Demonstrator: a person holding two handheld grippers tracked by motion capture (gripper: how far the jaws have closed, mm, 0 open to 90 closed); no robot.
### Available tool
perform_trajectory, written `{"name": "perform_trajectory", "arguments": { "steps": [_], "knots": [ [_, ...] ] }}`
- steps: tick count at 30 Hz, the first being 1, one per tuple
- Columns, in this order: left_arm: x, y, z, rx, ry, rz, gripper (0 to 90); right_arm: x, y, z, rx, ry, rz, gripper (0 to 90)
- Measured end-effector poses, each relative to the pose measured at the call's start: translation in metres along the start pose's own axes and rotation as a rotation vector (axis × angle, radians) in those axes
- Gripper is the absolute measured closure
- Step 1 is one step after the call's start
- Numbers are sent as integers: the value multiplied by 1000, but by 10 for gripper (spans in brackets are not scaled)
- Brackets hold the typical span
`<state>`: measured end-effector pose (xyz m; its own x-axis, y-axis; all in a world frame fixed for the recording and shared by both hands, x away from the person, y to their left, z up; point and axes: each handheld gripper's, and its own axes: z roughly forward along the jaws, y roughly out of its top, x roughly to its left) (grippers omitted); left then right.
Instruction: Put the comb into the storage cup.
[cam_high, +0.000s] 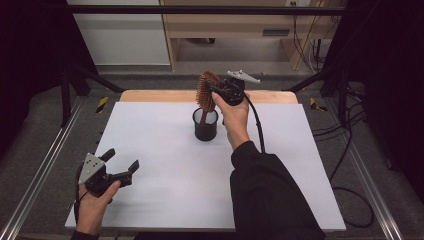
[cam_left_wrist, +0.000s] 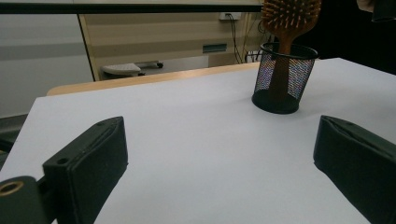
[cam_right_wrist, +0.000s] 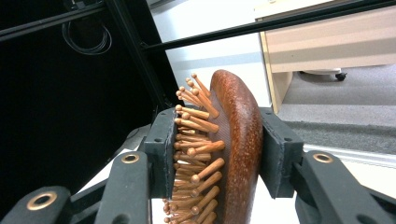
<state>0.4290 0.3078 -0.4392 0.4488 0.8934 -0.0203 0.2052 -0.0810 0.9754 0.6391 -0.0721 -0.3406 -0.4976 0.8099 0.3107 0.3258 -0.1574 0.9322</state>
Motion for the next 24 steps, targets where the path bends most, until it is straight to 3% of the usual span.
{"name": "perform_trajectory", "arguments": {
  "steps": [24],
  "knots": [
    [-1, 0, 1, 2, -7, 3, 32, -3, -6, 3, 5, 4, 22, 529]
  ]
}}
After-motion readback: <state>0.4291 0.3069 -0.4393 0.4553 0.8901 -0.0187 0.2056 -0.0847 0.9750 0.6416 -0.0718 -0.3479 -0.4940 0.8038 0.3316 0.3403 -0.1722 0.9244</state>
